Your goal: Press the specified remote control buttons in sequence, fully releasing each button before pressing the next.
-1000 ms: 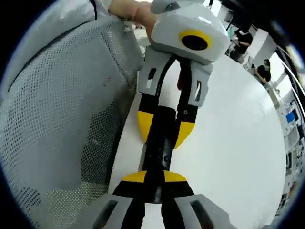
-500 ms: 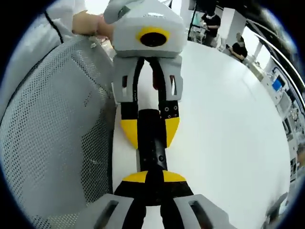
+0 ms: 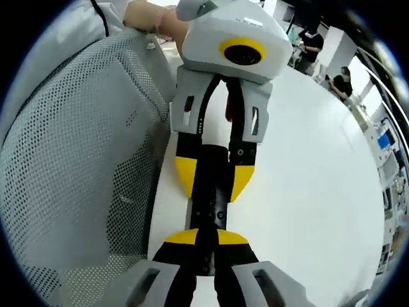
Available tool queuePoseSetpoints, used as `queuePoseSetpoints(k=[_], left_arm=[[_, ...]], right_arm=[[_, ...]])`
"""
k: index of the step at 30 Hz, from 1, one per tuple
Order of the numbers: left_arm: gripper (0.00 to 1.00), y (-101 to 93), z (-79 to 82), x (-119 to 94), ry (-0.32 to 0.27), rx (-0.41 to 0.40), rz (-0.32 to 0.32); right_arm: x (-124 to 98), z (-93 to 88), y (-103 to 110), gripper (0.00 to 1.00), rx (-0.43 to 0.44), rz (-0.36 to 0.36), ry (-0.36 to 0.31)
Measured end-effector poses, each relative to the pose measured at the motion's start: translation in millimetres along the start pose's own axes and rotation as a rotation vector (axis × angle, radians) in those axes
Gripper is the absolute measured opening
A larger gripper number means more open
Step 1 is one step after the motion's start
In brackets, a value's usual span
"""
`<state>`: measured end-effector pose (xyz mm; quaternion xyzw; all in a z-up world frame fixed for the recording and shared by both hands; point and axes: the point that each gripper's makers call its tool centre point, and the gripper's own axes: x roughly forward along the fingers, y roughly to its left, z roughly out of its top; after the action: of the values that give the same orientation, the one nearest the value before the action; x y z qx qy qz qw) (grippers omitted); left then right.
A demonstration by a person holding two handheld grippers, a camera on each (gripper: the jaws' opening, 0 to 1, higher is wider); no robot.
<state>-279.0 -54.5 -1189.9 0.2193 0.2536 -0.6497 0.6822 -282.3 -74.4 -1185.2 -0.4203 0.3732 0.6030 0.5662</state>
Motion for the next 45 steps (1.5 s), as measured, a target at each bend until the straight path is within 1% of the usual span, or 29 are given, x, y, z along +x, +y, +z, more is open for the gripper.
queuePoseSetpoints(k=[1,3,4,8,10,13,15,17,19,23,24,25,26,28,30,31,33,34,36,37,39,42,43,45], left_arm=[[0.25,0.1,0.0,0.1,-0.001,-0.001,0.0],[0.25,0.1,0.0,0.0,-0.002,-0.001,0.0],[0.25,0.2,-0.1,0.1,-0.002,-0.001,0.0],[0.25,0.4,-0.1,0.2,-0.002,-0.003,0.002],[0.25,0.6,0.0,0.4,-0.002,-0.002,0.004],[0.25,0.5,0.3,0.5,-0.002,0.0,0.005],[0.25,0.4,0.6,0.5,-0.002,0.001,0.005],[0.25,0.4,0.7,0.5,-0.001,0.002,0.005],[0.25,0.2,0.8,0.7,0.0,0.003,0.005],[0.25,0.2,0.7,0.8,-0.001,0.003,0.006],[0.25,0.2,0.7,0.8,-0.001,0.003,0.006],[0.25,0.1,0.8,0.8,0.0,0.003,0.006],[0.25,0.1,0.8,0.8,0.0,0.004,0.006],[0.25,0.0,0.9,1.0,0.0,0.004,0.005],[0.25,0.0,0.9,1.0,-0.001,0.003,0.006],[0.25,0.0,1.0,1.0,-0.001,0.003,0.006],[0.25,0.0,0.9,0.9,-0.002,0.003,0.006],[0.25,0.1,0.9,1.0,-0.003,0.002,0.006],[0.25,0.1,1.0,1.1,-0.003,0.001,0.006],[0.25,0.2,1.0,1.2,-0.004,0.001,0.006],[0.25,0.4,1.2,1.4,-0.006,-0.001,0.008],[0.25,0.4,1.4,1.4,-0.006,-0.001,0.008],[0.25,0.3,1.5,1.3,-0.007,-0.001,0.008],[0.25,0.3,1.5,1.2,-0.007,-0.001,0.007]], right_arm=[[0.4,0.0,-0.8,0.05,0.027,0.004,0.008],[0.6,-0.3,-2.1,0.05,0.127,0.008,0.01],[0.4,-0.4,-2.2,0.05,0.14,0.008,0.01],[0.3,-0.6,-4.1,0.04,0.274,-0.006,-0.002],[0.4,-0.7,-4.4,0.04,0.287,-0.024,-0.006],[0.1,-0.7,-2.2,0.04,0.279,-0.048,-0.014],[0.3,0.4,-2.4,0.04,0.161,-0.078,-0.013],[0.5,1.3,0.5,0.04,-0.025,-0.104,0.002],[0.9,1.2,1.3,0.04,-0.062,-0.113,0.001],[0.4,1.2,2.2,0.04,-0.103,-0.108,-0.031],[0.8,2.7,2.7,0.03,-0.177,-0.108,-0.036],[1.0,2.8,3.2,0.03,-0.208,-0.108,-0.035],[1.3,2.9,4.0,0.03,-0.251,-0.101,-0.017],[2.2,3.7,3.0,0.03,-0.226,-0.085,0.01],[2.6,2.5,2.5,0.02,-0.154,-0.064,0.024],[2.4,3.0,1.9,0.02,-0.064,-0.051,0.019],[2.5,3.4,-0.3,0.02,0.045,-0.034,0.01],[2.8,4.5,-1.5,0.02,0.132,-0.028,0.004],[2.5,3.9,-3.3,0.02,0.193,-0.028,0.007],[2.6,4.1,-4.2,0.01,0.249,-0.035,0.0],[2.6,4.0,-5.7,0.01,0.313,-0.055,-0.01],[2.1,4.1,-4.4,0.0,0.296,-0.097,-0.027],[1.9,5.0,-4.9,0.0,0.235,-0.123,-0.038],[1.9,5.9,-2.9,0.01,0.153,-0.148,-0.06]])
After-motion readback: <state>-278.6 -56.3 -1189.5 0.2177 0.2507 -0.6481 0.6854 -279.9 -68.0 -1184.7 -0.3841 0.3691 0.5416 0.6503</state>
